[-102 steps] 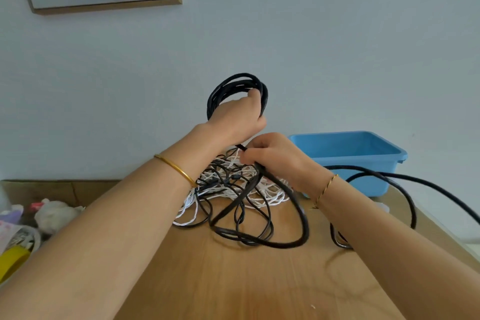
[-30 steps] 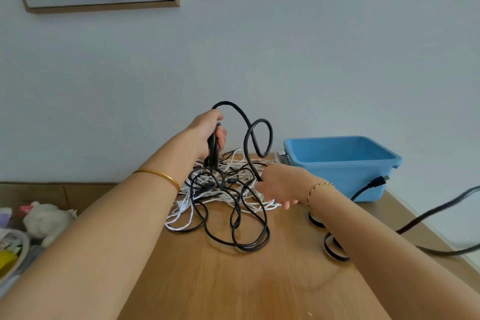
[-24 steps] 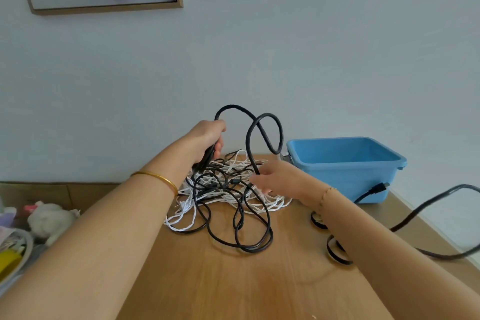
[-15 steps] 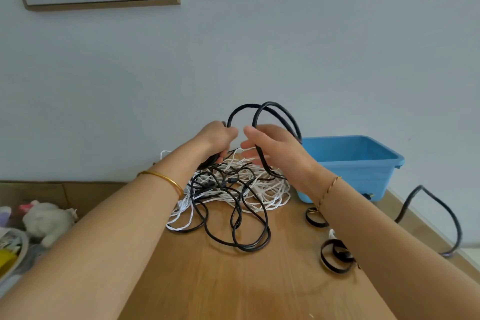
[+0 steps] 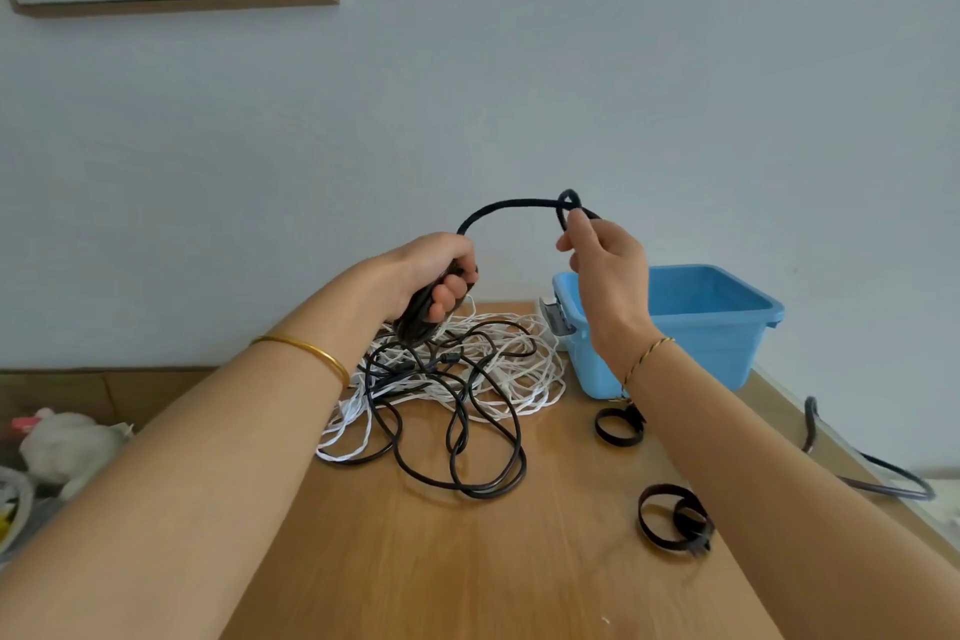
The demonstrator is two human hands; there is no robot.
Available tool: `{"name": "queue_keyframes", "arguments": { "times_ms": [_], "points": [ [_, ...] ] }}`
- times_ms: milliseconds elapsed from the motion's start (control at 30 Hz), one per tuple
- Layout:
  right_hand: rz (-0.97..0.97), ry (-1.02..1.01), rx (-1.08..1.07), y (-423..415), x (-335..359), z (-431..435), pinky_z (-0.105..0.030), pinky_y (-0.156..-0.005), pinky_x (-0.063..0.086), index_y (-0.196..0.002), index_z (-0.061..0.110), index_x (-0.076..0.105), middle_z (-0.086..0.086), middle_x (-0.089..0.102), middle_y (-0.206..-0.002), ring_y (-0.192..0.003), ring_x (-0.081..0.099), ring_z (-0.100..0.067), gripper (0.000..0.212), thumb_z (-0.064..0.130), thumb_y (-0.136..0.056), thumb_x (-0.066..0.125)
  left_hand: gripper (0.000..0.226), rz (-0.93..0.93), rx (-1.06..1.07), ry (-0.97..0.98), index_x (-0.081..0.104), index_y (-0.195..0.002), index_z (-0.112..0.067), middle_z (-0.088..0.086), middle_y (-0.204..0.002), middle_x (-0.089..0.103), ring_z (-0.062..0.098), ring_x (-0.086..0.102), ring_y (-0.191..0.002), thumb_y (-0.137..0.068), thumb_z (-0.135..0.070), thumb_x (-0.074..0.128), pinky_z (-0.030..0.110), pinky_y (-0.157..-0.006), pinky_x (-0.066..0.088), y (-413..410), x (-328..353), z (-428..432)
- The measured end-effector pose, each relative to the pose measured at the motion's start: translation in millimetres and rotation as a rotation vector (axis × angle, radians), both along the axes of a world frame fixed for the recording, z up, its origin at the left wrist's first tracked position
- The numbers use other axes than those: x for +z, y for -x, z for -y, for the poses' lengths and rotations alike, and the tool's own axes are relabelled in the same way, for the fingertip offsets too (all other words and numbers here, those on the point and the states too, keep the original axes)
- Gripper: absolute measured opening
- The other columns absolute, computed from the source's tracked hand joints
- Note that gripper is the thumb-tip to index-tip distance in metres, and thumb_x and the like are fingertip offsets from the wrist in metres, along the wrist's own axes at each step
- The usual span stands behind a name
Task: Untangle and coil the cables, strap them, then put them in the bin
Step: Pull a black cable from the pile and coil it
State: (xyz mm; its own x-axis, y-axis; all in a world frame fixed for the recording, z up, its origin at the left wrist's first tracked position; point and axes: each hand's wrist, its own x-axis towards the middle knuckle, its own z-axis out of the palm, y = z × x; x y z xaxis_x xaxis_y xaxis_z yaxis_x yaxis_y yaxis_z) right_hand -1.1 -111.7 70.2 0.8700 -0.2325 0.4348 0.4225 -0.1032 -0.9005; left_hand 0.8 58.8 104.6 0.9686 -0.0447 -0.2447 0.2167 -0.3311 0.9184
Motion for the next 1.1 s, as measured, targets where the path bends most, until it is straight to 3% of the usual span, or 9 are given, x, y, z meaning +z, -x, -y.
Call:
{"name": "queue_keyframes", "arguments": {
  "times_ms": [200,533,633,700,833,1000,1100],
  "points": [
    [-0.079,0.151,-0.127,-20.2,-18.5,2.4,-0.033,-0.062,0.035,-0.067,0.026,0.054,0.007,0.046,-0.060,-0.055,0.040,-0.011,0.032,0.034,-0.095,0.041,0.024,-0.110,-0.176,0.392,0.051,-0.072,-0.011,-0.009,-0.039,0.030,0.002,0.027,-0.027,-0.090,-0.023,0.040,0.012,-0.028,0.023,3.8,3.8,-1.6],
    [-0.207,0.223,-0.138,-39.9,-47.3,17.5,-0.032,-0.060,0.036,-0.068,0.021,0.051,0.003,0.046,-0.064,-0.057,0.041,-0.014,0.035,0.030,-0.098,0.035,0.017,0.018,-0.304,0.841,0.050,-0.076,-0.009,-0.010,-0.036,0.033,0.003,0.030,-0.024,-0.081,-0.025,0.044,0.013,-0.025,0.023,4.1,13.7,-1.0],
    [-0.285,0.360,-0.125,-40.8,-60.9,25.1,-0.030,-0.058,0.035,-0.076,0.017,0.058,0.000,0.052,-0.069,-0.059,0.045,-0.016,0.034,0.030,-0.098,0.035,0.016,0.089,-0.257,1.012,0.049,-0.074,-0.011,-0.009,-0.035,0.034,0.004,0.032,-0.023,-0.083,-0.023,0.043,0.013,-0.026,0.025,2.9,19.8,-1.8],
    [-0.290,0.518,-0.155,-37.9,-68.4,25.9,-0.032,-0.061,0.039,-0.087,0.014,0.063,-0.002,0.060,-0.079,-0.071,0.054,-0.023,0.034,0.030,-0.098,0.035,0.023,0.152,-0.170,1.172,0.047,-0.072,-0.013,-0.009,-0.036,0.036,0.004,0.033,-0.024,-0.090,-0.023,0.038,0.012,-0.027,0.026,0.5,22.6,-1.2],
    [-0.114,0.909,-0.286,-27.4,-70.9,21.6,-0.031,-0.061,0.043,-0.105,0.026,0.064,0.001,0.068,-0.095,-0.085,0.061,-0.024,0.027,0.027,-0.100,0.037,0.034,0.286,0.004,1.424,0.043,-0.063,-0.014,-0.009,-0.042,0.042,0.003,0.035,-0.028,-0.095,-0.021,0.036,0.012,-0.031,0.030,-5.9,25.4,-3.8],
    [0.020,1.262,-0.339,-24.5,-65.7,11.9,-0.028,-0.055,0.040,-0.098,0.024,0.065,0.002,0.059,-0.092,-0.076,0.058,-0.021,0.021,0.013,-0.093,0.047,0.031,0.285,0.153,1.424,0.041,-0.064,-0.015,-0.008,-0.042,0.041,0.004,0.038,-0.031,-0.095,-0.019,0.041,0.013,-0.034,0.035,-9.0,24.5,-3.4],
    [0.077,1.302,-0.211,-22.1,-62.4,2.9,-0.030,-0.064,0.040,-0.097,0.020,0.065,0.001,0.056,-0.100,-0.089,0.055,-0.022,0.022,0.014,-0.093,0.044,0.030,0.192,0.147,1.116,0.040,-0.065,-0.018,-0.011,-0.038,0.035,0.003,0.033,-0.029,-0.095,-0.023,0.041,0.013,-0.032,0.029,-6.8,18.9,2.1]
  ]
}}
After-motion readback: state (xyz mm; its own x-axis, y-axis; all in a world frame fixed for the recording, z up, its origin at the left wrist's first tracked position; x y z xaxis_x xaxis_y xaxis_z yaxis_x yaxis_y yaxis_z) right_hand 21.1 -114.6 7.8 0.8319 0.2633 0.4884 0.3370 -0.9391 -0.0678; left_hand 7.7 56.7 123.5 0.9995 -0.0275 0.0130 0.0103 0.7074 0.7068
